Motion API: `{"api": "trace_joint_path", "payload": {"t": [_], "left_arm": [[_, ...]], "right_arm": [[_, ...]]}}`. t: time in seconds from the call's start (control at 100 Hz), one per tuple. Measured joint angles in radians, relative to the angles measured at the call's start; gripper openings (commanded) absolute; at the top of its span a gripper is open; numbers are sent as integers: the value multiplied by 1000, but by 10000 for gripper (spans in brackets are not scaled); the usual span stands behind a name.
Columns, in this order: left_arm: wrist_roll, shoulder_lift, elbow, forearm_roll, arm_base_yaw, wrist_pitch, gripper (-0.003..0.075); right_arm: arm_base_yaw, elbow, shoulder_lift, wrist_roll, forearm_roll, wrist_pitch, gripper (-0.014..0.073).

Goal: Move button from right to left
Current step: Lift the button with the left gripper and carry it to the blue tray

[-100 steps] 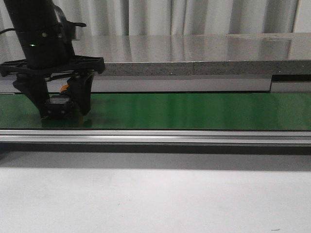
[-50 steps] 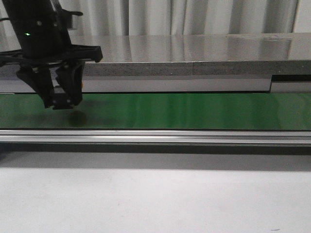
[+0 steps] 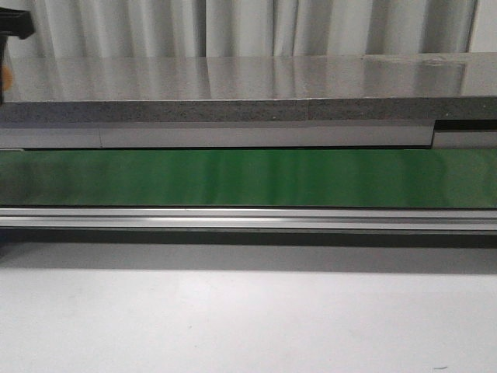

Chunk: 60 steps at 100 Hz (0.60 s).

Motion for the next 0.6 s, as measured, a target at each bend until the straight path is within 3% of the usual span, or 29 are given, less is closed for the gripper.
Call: {"api": "trace_joint_path", "payload": {"t": [0.29,0.6], "left_arm": [[240,9,0,4,216,13,274],[345,116,0,4,365,10,274]], "right_arm": [[0,0,0,0,0,0,-68],[0,0,0,0,0,0,-68]]}}
